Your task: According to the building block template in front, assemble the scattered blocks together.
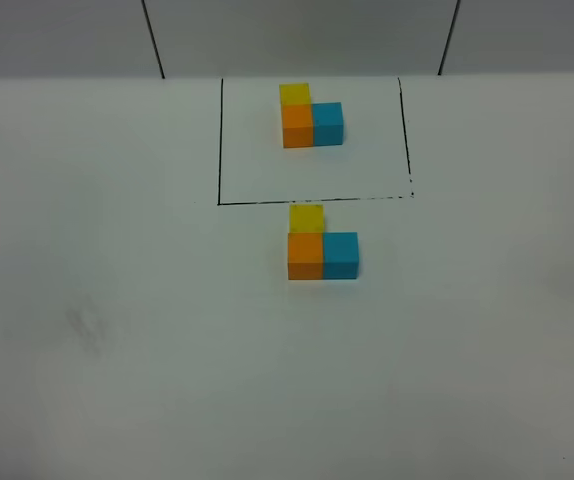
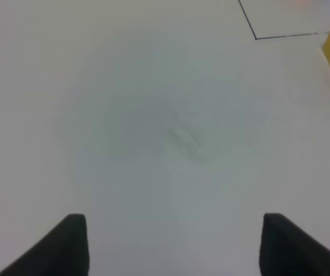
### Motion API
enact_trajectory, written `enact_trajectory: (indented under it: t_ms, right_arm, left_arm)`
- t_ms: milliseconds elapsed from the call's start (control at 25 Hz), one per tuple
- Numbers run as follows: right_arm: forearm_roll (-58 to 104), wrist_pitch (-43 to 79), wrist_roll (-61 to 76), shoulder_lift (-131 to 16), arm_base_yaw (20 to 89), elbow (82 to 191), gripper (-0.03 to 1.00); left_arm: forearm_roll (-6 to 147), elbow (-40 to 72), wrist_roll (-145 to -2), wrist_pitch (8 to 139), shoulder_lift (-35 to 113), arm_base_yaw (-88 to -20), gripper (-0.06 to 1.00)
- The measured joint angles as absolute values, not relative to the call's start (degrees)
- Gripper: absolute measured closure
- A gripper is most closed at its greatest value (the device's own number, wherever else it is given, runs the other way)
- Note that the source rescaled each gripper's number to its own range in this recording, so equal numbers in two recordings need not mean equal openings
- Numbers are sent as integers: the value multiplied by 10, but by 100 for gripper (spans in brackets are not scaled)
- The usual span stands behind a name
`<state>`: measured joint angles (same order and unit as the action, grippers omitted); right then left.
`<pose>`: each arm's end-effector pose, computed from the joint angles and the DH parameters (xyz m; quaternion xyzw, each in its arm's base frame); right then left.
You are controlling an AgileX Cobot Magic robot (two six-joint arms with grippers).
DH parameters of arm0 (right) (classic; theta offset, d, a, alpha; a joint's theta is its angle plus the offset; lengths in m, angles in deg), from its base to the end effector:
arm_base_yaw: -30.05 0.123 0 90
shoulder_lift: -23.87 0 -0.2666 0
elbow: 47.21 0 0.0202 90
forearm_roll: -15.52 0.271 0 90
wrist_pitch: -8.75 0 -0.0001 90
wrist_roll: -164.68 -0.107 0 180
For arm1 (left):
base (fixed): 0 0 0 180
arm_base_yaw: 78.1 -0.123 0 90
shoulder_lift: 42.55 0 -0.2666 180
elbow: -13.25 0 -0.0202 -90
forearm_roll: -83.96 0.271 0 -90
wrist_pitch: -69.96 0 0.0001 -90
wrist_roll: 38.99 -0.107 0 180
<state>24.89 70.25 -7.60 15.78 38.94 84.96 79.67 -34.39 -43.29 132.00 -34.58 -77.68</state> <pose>0.0405 0.0218 0.2808 -0.1270 0.8422 0.0869 0.5168 0.0427 -0.0074 0.2802 0.0373 0.8542 -0.0198 0.5183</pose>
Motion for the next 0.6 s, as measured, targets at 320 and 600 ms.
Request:
enact_trajectory:
  t_ms: [320,600]
  right_arm:
    - [204,702,-137,158,389,850,22]
    - [192,702,-153,158,389,850,23]
  left_arm:
    - [797,-344,-433,1320,-346,-777,51]
    - [797,-344,-433,1320,-346,-777,51]
